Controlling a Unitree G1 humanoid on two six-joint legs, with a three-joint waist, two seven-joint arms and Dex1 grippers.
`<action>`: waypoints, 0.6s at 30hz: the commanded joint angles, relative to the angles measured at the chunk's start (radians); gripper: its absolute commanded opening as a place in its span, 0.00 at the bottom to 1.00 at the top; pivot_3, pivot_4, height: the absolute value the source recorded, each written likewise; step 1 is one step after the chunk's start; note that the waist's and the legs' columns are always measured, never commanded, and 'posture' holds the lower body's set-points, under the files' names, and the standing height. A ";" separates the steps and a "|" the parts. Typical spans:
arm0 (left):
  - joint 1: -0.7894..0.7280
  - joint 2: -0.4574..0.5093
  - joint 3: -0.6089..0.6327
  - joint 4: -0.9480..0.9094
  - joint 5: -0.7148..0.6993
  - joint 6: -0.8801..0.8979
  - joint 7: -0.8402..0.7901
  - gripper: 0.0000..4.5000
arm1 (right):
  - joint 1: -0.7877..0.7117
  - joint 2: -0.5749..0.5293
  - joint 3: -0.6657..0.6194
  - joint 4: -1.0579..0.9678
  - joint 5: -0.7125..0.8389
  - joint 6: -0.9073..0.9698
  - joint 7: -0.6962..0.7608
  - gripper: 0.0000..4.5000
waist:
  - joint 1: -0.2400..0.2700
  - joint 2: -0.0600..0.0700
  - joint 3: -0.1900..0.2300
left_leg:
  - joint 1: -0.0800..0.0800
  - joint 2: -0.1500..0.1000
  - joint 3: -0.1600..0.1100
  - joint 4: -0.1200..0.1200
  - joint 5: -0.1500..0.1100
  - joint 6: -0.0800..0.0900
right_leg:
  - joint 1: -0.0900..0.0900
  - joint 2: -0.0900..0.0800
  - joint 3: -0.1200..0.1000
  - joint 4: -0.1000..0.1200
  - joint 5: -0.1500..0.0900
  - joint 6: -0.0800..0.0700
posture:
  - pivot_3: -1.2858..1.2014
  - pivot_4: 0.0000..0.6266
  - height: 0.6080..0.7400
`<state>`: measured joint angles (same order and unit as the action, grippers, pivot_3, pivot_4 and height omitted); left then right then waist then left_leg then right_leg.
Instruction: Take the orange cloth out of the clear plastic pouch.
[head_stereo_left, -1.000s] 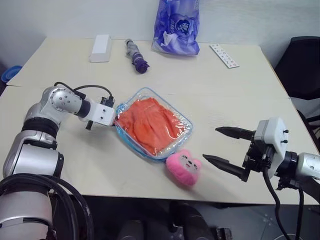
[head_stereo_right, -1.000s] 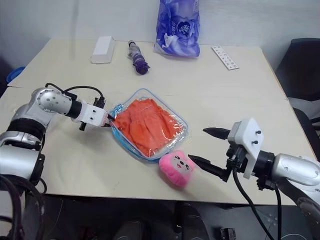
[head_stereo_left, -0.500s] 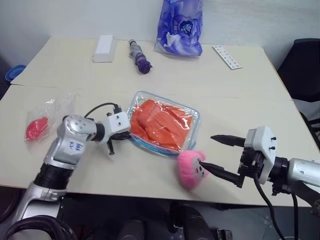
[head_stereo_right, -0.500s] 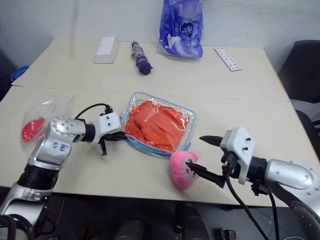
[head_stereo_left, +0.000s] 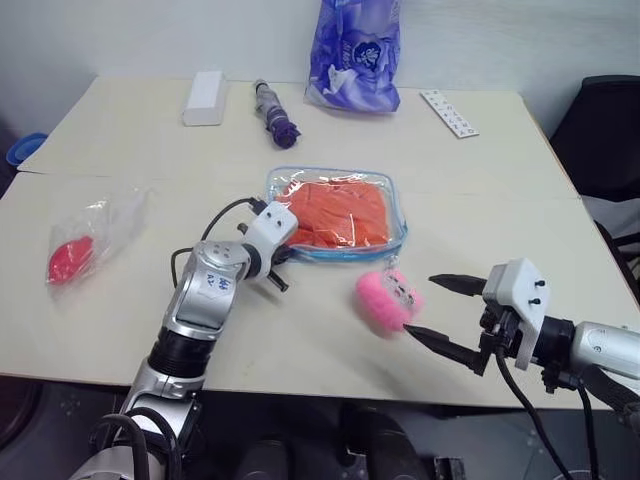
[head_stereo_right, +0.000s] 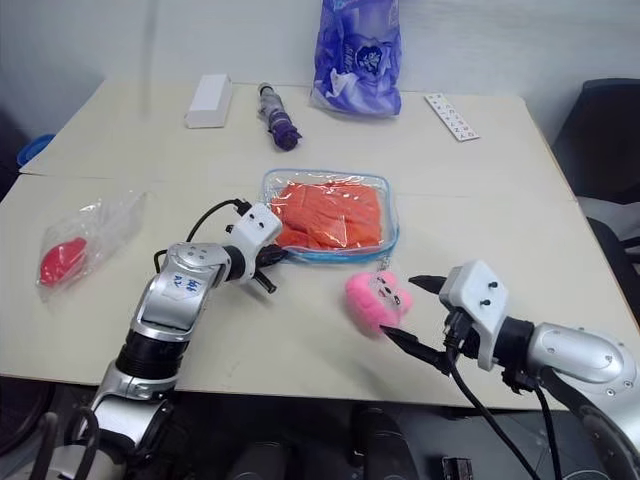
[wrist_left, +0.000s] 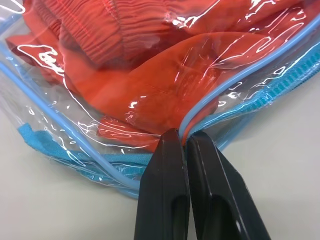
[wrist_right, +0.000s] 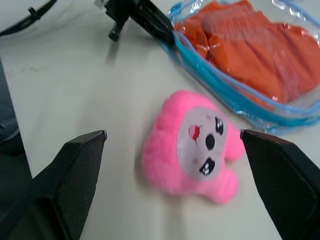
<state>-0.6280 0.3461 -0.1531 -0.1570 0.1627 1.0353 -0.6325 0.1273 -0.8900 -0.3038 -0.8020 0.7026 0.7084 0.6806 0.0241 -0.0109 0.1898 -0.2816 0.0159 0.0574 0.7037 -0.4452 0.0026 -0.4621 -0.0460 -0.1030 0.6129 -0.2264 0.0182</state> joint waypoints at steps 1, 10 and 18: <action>0.030 0.081 0.025 -0.089 -0.066 -0.006 -0.062 0.23 | 0.022 0.009 0.007 0.006 -0.037 -0.040 0.011 1.00 | -0.003 0.000 0.000 | 0.000 0.000 0.000 0.000 0.000 0.000 | 0.000 0.000 0.000 0.000 0.000 0.000 | 0.52 0.24 1.00; 0.059 0.373 0.180 -0.092 -0.258 -0.150 -0.263 0.57 | -0.102 0.139 0.200 0.212 -0.154 -0.106 -0.012 1.00 | -0.006 0.000 0.000 | 0.000 0.000 0.000 0.000 0.001 -0.003 | -0.001 0.000 0.000 0.001 -0.001 -0.002 | 0.52 0.24 1.00; 0.170 0.564 0.274 -0.098 -0.455 -0.380 -0.541 0.58 | -0.210 0.196 0.369 0.410 -0.230 -0.168 0.099 0.56 | -0.009 0.001 0.001 | 0.001 0.001 0.000 0.001 0.001 -0.003 | -0.002 0.000 -0.003 0.001 -0.002 -0.004 | 0.52 0.24 1.00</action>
<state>-0.4557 0.8901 0.1029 -0.2269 -0.2689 0.6946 -1.1573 -0.0825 -0.6985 0.0428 -0.3937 0.4793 0.5585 0.7506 0.0151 -0.0101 0.1903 -0.2816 0.0163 0.0577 0.7046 -0.4442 -0.0006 -0.4637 -0.0462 -0.1061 0.6137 -0.2285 0.0146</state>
